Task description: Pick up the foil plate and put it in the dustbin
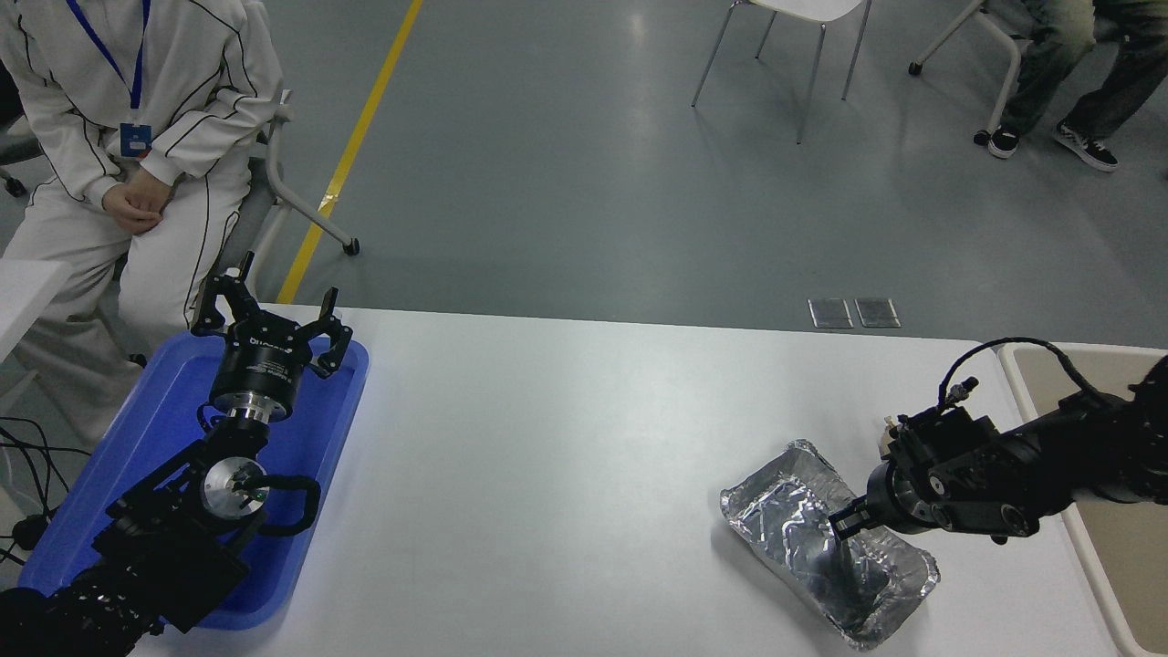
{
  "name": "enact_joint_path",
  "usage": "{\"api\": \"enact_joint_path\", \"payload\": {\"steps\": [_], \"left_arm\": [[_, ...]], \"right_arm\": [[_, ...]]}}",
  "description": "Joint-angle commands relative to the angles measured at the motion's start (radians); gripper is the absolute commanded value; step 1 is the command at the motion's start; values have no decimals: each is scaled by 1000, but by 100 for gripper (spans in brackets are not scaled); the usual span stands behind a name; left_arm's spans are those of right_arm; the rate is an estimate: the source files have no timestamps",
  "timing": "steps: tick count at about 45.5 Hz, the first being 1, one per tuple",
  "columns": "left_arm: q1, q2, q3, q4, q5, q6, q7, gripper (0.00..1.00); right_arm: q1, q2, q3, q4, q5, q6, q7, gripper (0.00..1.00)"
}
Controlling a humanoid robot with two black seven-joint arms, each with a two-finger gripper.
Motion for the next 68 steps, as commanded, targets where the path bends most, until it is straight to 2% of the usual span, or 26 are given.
{"api": "enact_joint_path", "payload": {"steps": [1,12,23,36,48,55,61,68], "left_arm": [[0,0,0,0,0,0,0,100],[0,0,0,0,0,0,0,100],[2,0,0,0,0,0,0,100],[2,0,0,0,0,0,0,100],[2,0,0,0,0,0,0,100],[0,0,0,0,0,0,0,100],[0,0,0,0,0,0,0,100],[0,0,0,0,0,0,0,100]], "right_arm": [[-3,-2,0,20,2,7,0,0],[9,-13,-2,52,13,9,0,0],[104,-101,-8,159,13,9,0,0],[301,-134,-155,322,15,9,5,0],[460,-210,-181,474,15,23,6,0],[597,-210,-216,535,16,122,6,0],[693,-211,-213,544,22,274,9,0],[795,-210,-218,549,120,401,9,0]]}}
